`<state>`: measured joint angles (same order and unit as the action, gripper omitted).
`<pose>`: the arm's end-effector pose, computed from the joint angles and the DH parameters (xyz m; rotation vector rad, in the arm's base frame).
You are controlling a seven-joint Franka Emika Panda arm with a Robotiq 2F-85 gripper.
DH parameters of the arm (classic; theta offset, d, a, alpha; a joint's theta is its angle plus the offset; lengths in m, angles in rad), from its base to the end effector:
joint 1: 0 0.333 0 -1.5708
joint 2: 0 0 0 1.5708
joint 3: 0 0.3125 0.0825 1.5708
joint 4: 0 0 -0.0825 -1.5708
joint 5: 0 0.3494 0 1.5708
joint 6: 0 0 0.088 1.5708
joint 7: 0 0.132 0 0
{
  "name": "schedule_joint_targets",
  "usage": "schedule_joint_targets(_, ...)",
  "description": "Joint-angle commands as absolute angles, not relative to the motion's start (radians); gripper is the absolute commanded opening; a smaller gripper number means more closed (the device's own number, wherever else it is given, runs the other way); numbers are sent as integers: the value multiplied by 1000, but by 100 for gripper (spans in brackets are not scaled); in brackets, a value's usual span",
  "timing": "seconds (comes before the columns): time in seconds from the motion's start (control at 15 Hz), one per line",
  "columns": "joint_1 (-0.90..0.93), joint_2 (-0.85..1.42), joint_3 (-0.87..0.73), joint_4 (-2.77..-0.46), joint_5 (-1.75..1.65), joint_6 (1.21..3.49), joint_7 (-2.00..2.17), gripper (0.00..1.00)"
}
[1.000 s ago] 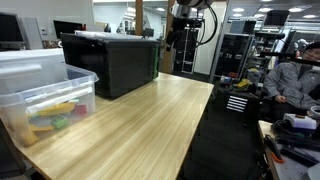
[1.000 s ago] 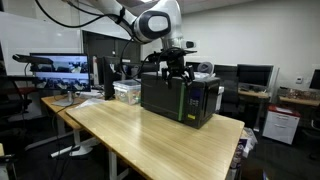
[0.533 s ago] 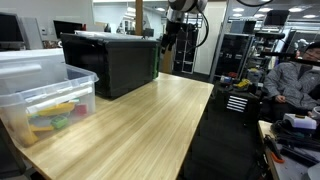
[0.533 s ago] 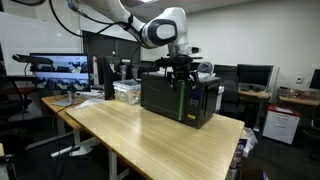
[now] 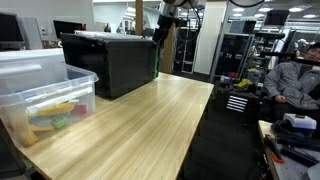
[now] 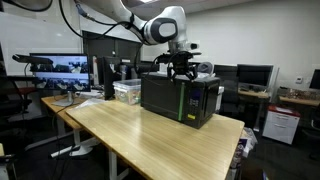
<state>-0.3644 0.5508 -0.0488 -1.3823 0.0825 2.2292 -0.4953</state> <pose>0.6570 -0.2758 0.4092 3.0222 0.0792 0.4382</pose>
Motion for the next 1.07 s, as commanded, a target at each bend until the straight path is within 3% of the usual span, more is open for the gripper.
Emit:
schedule_joint_targets(0.0, -376, 556, -18, -1359, 123, 2181, -537, 100)
schedule_joint_targets(0.47, -379, 575, -9, -1357, 142, 2166, -528, 100)
schedule_joint_targets(0.53, -380, 576, -11, -1359, 140, 2166, -526, 92)
schedule_joint_targets(0.6, -380, 577, -11, -1360, 141, 2166, -526, 74)
schedule_joint_targets(0.73, -381, 576, -11, -1364, 138, 2169, -528, 51)
schedule_joint_targets(1.0, -389, 568, -14, -1366, 135, 2175, -533, 21)
